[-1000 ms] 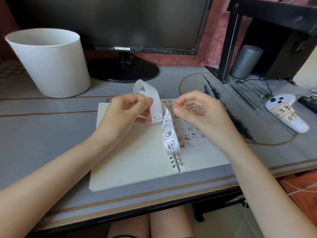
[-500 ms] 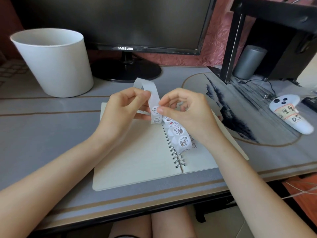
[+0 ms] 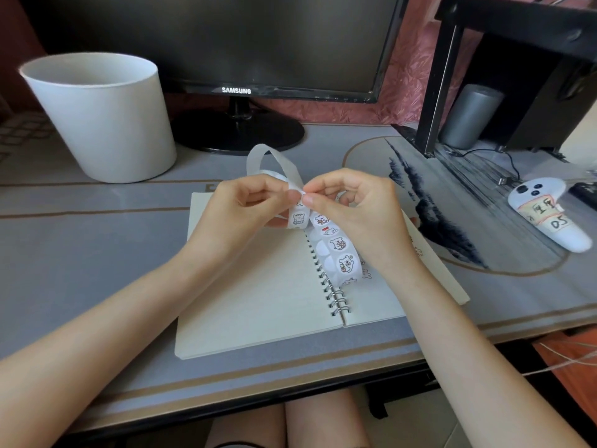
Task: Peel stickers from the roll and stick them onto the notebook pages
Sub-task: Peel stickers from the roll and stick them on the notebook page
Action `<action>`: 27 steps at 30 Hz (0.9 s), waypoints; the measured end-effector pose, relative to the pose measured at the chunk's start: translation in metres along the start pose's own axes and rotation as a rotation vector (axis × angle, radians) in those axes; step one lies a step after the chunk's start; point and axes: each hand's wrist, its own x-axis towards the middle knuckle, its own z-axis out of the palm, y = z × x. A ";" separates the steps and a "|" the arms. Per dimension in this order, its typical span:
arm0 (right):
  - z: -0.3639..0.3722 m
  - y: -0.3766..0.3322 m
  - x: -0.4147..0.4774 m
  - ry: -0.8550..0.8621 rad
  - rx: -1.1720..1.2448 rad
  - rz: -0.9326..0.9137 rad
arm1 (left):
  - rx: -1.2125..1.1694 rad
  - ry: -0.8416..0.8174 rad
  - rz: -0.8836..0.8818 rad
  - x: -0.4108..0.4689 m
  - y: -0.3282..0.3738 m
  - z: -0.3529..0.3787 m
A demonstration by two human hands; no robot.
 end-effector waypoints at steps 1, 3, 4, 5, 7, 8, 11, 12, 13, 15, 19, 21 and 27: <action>0.000 -0.001 0.000 -0.001 -0.001 -0.001 | -0.001 -0.004 0.000 0.000 0.000 0.000; 0.000 -0.003 -0.001 -0.008 -0.010 -0.006 | -0.003 -0.002 -0.011 0.000 0.000 0.001; 0.000 -0.004 -0.001 -0.013 -0.017 -0.008 | -0.007 0.001 -0.018 0.000 0.001 0.002; 0.000 -0.005 -0.002 -0.017 -0.026 -0.008 | -0.012 0.003 -0.025 0.000 0.001 0.002; 0.000 -0.004 -0.003 -0.017 -0.047 -0.009 | -0.026 0.000 -0.034 0.001 0.002 0.003; 0.000 -0.004 -0.003 -0.015 -0.061 -0.009 | -0.030 -0.001 -0.039 0.001 0.001 0.002; 0.001 0.000 -0.004 -0.013 -0.143 -0.033 | -0.024 0.004 -0.048 0.002 -0.001 0.001; 0.002 0.002 -0.004 -0.016 -0.176 -0.050 | -0.019 0.008 -0.050 0.002 -0.002 0.001; 0.002 0.004 -0.004 -0.022 -0.204 -0.067 | -0.014 0.012 -0.052 0.002 -0.002 0.000; 0.002 0.006 -0.005 -0.036 -0.238 -0.102 | -0.003 0.020 -0.055 0.002 -0.003 0.000; -0.001 0.000 -0.008 -0.030 -0.204 -0.139 | 0.018 0.033 -0.042 0.002 -0.003 -0.001; -0.005 -0.005 -0.010 -0.021 -0.140 -0.112 | 0.018 0.033 -0.035 0.002 -0.003 -0.001; -0.034 -0.014 -0.018 -0.018 0.047 0.099 | 0.003 0.020 -0.036 0.002 -0.003 0.001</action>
